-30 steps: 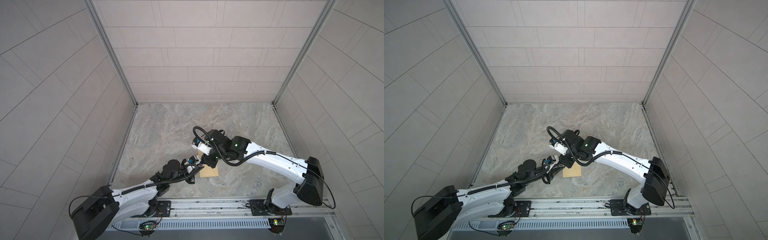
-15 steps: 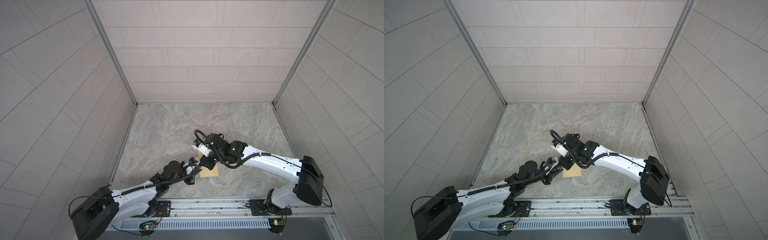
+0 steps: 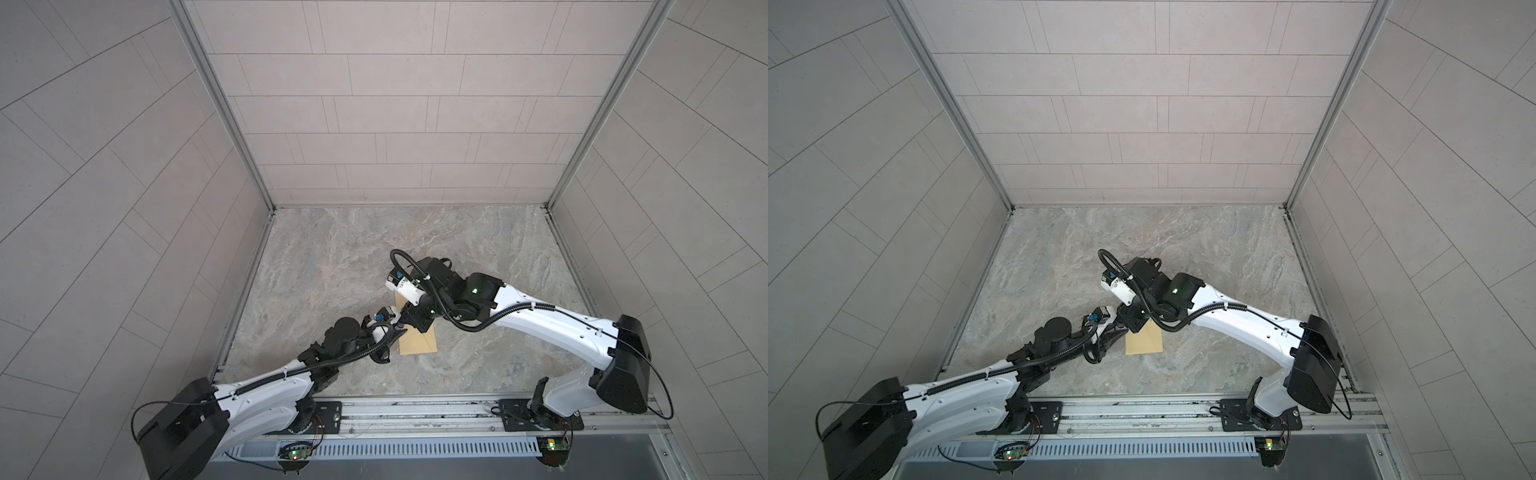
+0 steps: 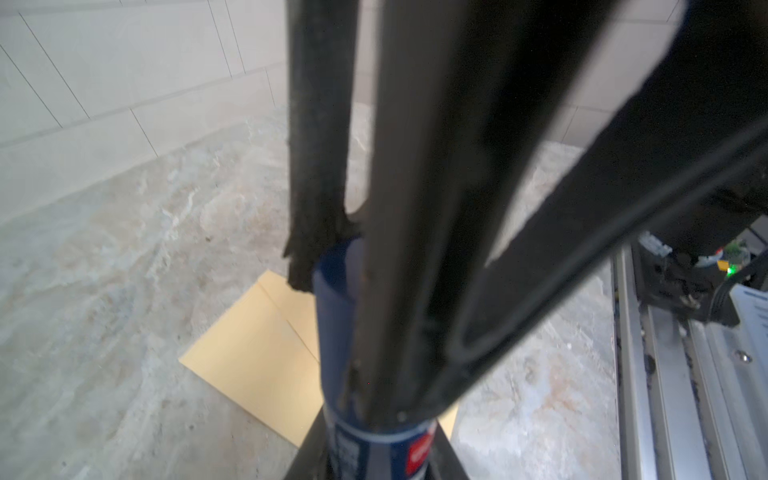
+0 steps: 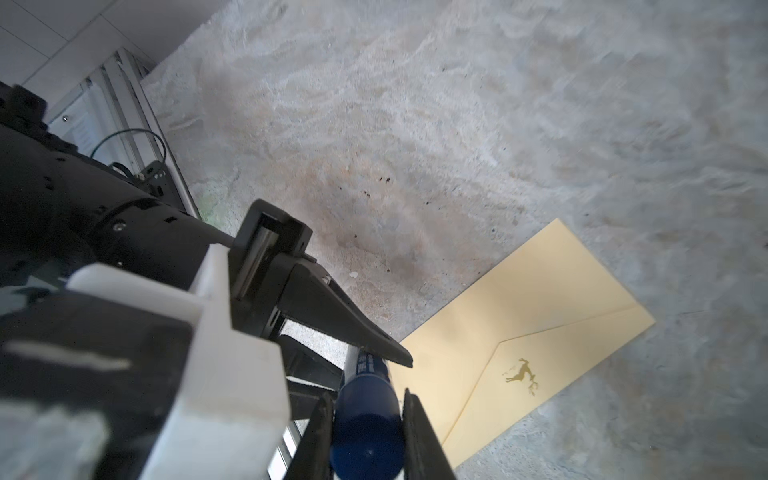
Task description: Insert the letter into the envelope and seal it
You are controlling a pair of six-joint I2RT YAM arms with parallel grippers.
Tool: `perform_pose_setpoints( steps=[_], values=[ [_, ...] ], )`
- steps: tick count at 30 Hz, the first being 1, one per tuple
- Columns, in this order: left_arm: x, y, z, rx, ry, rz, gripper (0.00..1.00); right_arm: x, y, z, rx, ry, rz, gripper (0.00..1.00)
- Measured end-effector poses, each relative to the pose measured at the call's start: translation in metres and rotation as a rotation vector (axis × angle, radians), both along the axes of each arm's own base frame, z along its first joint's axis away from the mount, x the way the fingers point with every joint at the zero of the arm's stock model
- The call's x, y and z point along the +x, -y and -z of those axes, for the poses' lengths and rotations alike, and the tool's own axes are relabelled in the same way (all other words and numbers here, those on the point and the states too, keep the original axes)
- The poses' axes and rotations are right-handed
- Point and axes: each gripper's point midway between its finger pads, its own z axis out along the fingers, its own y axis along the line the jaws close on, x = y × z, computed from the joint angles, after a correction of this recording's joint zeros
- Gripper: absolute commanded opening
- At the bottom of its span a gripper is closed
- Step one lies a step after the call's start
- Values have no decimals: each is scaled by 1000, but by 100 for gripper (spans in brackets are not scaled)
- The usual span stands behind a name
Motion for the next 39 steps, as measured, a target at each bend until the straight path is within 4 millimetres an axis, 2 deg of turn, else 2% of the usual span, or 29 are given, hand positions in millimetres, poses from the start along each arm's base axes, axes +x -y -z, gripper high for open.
perform_pose_setpoints(
  steps=[4, 6, 8, 12, 15, 21, 23, 24, 27, 30, 39],
  values=[
    [5, 5, -49, -102, 94, -6, 0, 1, 13, -49, 84, 134, 19, 35],
    [5, 5, -69, -147, 124, -7, 0, 0, 23, -75, 134, 211, 33, 56],
    [5, 3, -76, -167, 130, -21, 0, 2, 39, -99, 179, 290, 75, 76],
    [9, -4, -74, -157, 77, -71, 0, 4, 73, -132, 266, 438, 168, 98],
    [19, -12, -77, -137, -11, -156, 0, 5, 94, -132, 283, 503, 235, 99],
    [45, -32, -101, -135, -212, -360, 0, 13, 128, -100, 224, 558, 361, 99],
    [58, -40, -92, -131, -299, -422, 0, 15, 138, -93, 207, 568, 397, 100],
    [64, -44, -82, -116, -352, -458, 0, 16, 143, -90, 202, 574, 414, 99],
    [74, -55, -39, -34, -505, -553, 0, 18, 156, -87, 196, 588, 462, 99],
    [74, -60, -5, 56, -624, -606, 0, 20, 167, -85, 200, 600, 504, 100],
    [82, -62, 43, 162, -810, -719, 0, 26, 183, -69, 176, 593, 566, 100]
  ],
)
